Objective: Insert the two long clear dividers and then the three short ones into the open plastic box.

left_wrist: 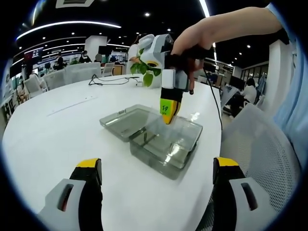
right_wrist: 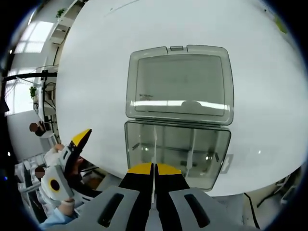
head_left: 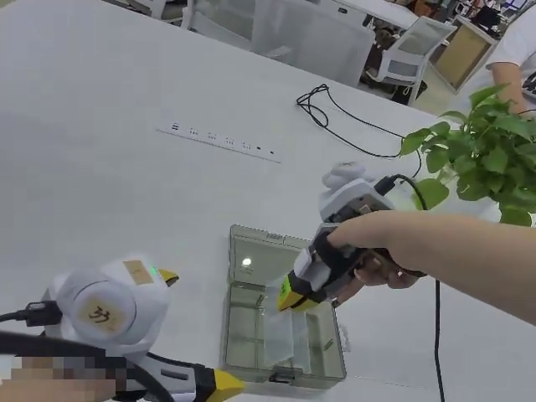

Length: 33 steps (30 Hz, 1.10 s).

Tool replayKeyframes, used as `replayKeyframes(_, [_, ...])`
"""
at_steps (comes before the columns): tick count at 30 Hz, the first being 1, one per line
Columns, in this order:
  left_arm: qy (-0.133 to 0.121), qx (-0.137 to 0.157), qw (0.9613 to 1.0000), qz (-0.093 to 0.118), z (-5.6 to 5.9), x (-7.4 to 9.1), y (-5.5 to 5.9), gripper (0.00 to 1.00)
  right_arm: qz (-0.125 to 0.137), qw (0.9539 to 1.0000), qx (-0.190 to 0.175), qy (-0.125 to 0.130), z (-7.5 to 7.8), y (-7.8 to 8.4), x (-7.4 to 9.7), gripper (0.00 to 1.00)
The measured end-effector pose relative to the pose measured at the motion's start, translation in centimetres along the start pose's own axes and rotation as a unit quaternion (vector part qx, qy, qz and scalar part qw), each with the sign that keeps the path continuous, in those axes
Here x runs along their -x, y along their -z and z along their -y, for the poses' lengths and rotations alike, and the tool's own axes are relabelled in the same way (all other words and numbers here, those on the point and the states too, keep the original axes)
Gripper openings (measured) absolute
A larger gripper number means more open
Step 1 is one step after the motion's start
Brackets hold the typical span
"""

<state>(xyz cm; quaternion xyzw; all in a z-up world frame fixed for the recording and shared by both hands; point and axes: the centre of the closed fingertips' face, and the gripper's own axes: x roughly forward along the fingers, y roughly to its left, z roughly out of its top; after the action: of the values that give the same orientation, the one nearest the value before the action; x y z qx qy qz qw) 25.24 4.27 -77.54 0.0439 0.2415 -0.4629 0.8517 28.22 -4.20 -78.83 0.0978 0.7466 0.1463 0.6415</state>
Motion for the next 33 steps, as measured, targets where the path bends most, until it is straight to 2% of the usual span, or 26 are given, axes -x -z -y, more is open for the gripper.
replayKeyframes(17, [-0.002,0.009,0.9999,-0.004,-0.1,-0.1,0.4,0.97,-0.008,0.9998,-0.004,0.015,0.5,0.0,-0.9,0.02])
replayKeyframes(33, [-0.004,0.017,0.9998,-0.003,-0.3,-0.1,0.8,0.96,-0.011,0.9995,0.008,0.027,0.7,-0.1,-1.5,0.02])
